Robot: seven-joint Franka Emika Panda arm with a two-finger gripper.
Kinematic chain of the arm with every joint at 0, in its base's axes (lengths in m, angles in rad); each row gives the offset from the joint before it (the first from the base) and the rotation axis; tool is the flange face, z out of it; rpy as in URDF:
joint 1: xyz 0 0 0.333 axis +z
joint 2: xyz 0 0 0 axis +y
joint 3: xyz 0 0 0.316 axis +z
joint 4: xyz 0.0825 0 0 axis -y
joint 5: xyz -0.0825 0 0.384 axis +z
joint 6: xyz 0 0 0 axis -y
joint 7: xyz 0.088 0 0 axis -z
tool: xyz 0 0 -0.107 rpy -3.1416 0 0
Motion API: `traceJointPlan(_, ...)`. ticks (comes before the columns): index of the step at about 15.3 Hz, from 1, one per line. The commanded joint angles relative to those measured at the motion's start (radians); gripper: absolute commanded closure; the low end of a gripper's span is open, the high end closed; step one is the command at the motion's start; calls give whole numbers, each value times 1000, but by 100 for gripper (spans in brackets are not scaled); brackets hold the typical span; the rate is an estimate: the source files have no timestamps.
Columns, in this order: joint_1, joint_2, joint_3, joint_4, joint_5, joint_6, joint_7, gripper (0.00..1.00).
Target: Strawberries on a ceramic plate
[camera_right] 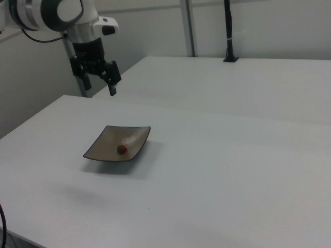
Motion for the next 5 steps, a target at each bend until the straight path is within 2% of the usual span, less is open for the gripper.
traceJointPlan(1, 22, 13, -22, -8, 15, 31, -21, 0)
traceJointPlan(5, 18, 9, -15, -8, 19, 28, -21, 0)
